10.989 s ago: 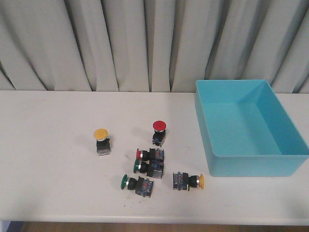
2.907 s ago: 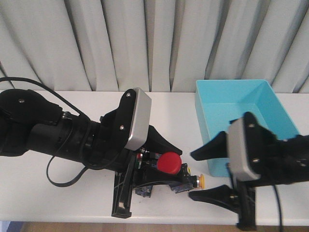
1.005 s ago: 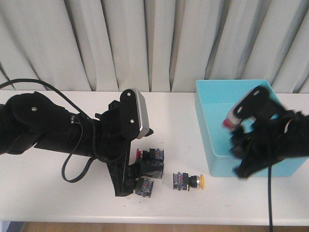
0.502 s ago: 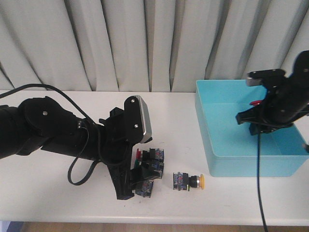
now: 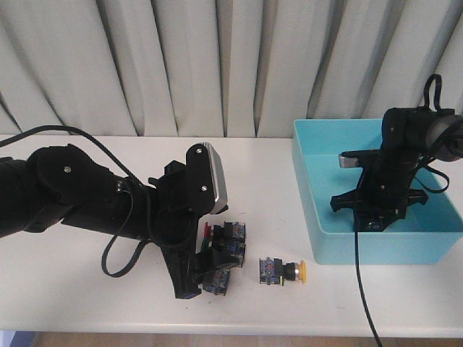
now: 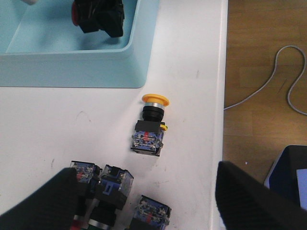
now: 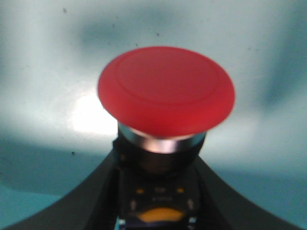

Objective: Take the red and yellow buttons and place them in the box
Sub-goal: 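Lower the red button into the blue box and open right gripper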

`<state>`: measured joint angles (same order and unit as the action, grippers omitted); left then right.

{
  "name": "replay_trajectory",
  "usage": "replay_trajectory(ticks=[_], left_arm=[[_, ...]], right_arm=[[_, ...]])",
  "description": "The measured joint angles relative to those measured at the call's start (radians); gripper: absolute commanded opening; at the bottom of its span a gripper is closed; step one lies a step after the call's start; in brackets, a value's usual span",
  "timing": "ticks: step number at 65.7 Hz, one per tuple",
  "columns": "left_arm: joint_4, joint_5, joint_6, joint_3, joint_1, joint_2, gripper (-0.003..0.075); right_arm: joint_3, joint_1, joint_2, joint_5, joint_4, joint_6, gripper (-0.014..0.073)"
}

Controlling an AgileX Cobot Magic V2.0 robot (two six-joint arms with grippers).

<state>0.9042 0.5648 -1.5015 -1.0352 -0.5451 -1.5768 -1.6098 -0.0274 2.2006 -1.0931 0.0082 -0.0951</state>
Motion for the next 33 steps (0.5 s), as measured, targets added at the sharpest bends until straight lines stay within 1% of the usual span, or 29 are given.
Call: replay_trajectory(ticks=[20,33], left_arm=[[0.000,0.000,0.000,0.000,0.000,0.000,0.0580],[0.000,0.000,0.000,0.000,0.000,0.000,0.0580]], right_arm=[[-0.005,0.000,0.004,-0.005,0.000,0.000,0.0388],[-0.020,0.000,-0.001,-0.022,0.001,-0.014,0.0398]])
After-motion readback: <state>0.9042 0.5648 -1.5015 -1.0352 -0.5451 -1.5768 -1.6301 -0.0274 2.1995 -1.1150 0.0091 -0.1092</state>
